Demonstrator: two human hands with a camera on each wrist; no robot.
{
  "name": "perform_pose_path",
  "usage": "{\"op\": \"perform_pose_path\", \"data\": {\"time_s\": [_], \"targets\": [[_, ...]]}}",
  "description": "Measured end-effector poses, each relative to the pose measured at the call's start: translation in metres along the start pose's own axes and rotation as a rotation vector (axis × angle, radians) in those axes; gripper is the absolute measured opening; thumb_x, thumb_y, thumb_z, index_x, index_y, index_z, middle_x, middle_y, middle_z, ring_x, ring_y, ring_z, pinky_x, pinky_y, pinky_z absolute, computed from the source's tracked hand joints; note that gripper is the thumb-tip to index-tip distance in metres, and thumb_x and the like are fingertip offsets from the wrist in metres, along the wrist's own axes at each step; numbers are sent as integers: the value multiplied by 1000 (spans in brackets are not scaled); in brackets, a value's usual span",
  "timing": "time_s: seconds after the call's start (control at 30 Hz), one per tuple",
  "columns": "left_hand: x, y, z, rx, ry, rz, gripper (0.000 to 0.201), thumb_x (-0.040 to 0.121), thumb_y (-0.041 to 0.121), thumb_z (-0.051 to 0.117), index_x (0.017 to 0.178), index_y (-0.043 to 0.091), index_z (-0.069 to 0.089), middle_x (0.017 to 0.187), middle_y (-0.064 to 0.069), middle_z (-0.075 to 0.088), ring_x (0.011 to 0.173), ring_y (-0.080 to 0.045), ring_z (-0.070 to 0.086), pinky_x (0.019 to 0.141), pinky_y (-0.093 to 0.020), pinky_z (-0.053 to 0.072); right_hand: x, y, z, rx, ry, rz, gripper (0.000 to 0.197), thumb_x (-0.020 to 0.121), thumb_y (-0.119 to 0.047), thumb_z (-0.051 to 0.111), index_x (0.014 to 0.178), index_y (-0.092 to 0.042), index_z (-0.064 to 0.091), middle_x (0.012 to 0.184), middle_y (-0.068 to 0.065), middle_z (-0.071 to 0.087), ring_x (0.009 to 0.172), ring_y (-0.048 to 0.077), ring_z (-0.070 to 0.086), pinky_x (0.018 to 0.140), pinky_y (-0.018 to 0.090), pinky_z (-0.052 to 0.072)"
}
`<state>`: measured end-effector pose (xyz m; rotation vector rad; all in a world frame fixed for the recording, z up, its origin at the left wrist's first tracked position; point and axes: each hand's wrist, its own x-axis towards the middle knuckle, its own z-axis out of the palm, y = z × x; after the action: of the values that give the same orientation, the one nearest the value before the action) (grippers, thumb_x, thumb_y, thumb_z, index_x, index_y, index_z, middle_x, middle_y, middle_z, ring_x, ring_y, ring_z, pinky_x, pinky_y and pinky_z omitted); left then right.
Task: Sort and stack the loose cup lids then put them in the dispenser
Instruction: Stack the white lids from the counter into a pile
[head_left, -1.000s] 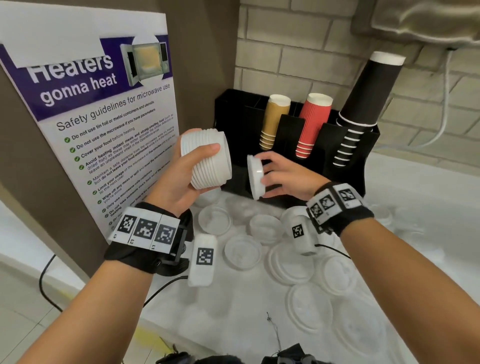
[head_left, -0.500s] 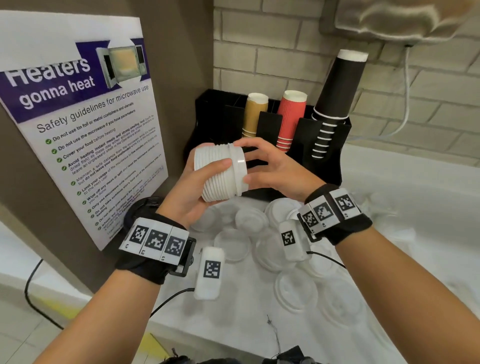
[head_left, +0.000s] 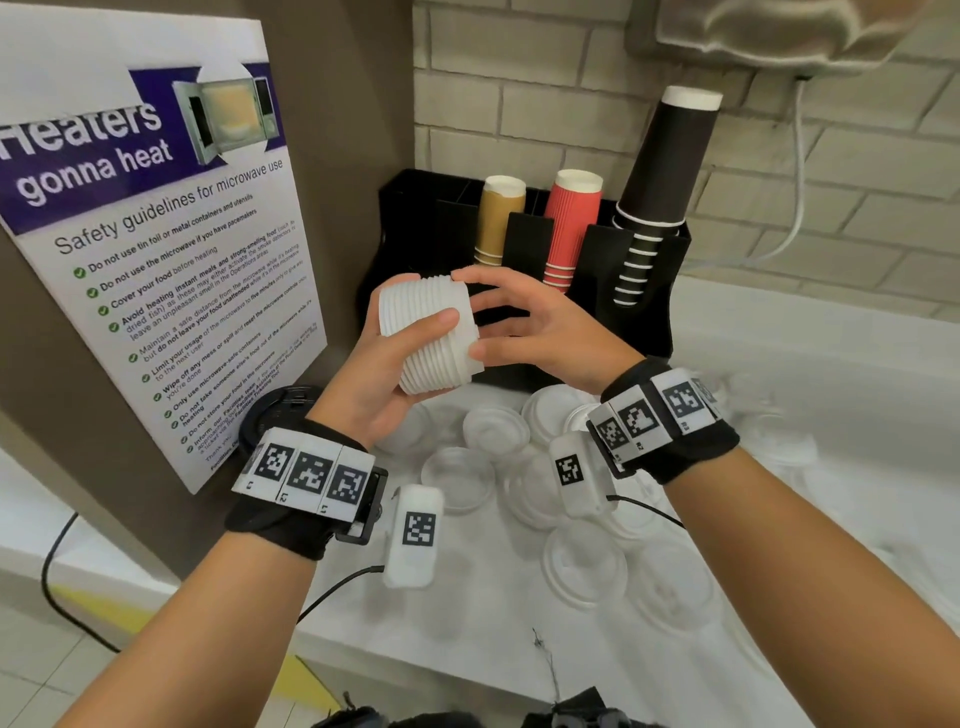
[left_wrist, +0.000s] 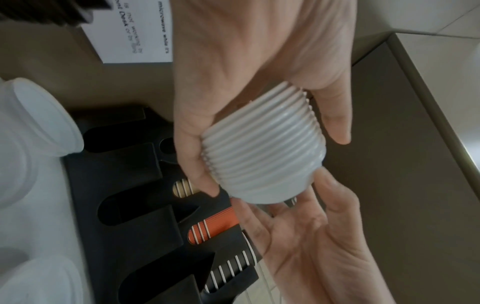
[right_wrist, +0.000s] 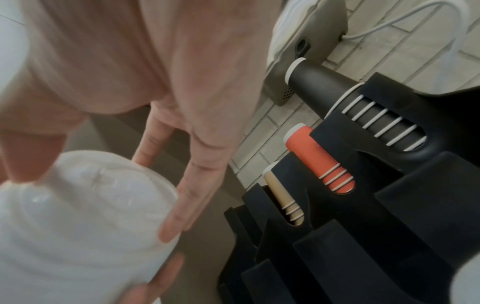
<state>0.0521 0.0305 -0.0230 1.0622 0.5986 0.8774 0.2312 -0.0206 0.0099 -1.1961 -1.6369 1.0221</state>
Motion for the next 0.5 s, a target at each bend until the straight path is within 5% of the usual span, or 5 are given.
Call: {"op": "perform_pose_path", "data": {"time_s": [0.1,0.27,0.37,0.43,0.5], "targets": [[1,4,-2,31,0,27,78,70,22,70,139,30,33,144,-10,44,127,-34,51,88,-55,51,5,-5,4,-56,10,-24,63,81,-11,73,134,-30,46,119,-1,58,96,14,67,79,27,56],[0,10,-14,-7,12,68,76,64,23,75,130,29,39,144,-12,45,128,-34,50,78,-47,57,17,-8,7,-58,-15,-14,71,83,-14,71,142,-25,34,127,3,55,105,19,65,91,34,54],[-2,15,-24,-87,32,59,101,50,29,88,139,23,40,138,-10,52,124,-31,54,73,-40,58,31,-2,-1,43,-29,128,49,94,-25,56,139,-26,36,133,3,53,119,18,57,99,34,49],[-2,20,-29,-110,42,58,127,36,38,96,146,20,35,138,-11,53,123,-30,55,77,-40,58,40,8,-7,-265,-97,263,41,95,-35,53,133,-21,49,130,1,55,121,17,53,96,28,48],[-3,24,-33,-140,51,63,129,33,40,96,146,21,37,134,-9,57,120,-29,58,77,-40,58,47,29,-9,-747,-318,400,55,89,-44,60,136,-17,49,133,1,53,123,19,50,93,21,42]]}}
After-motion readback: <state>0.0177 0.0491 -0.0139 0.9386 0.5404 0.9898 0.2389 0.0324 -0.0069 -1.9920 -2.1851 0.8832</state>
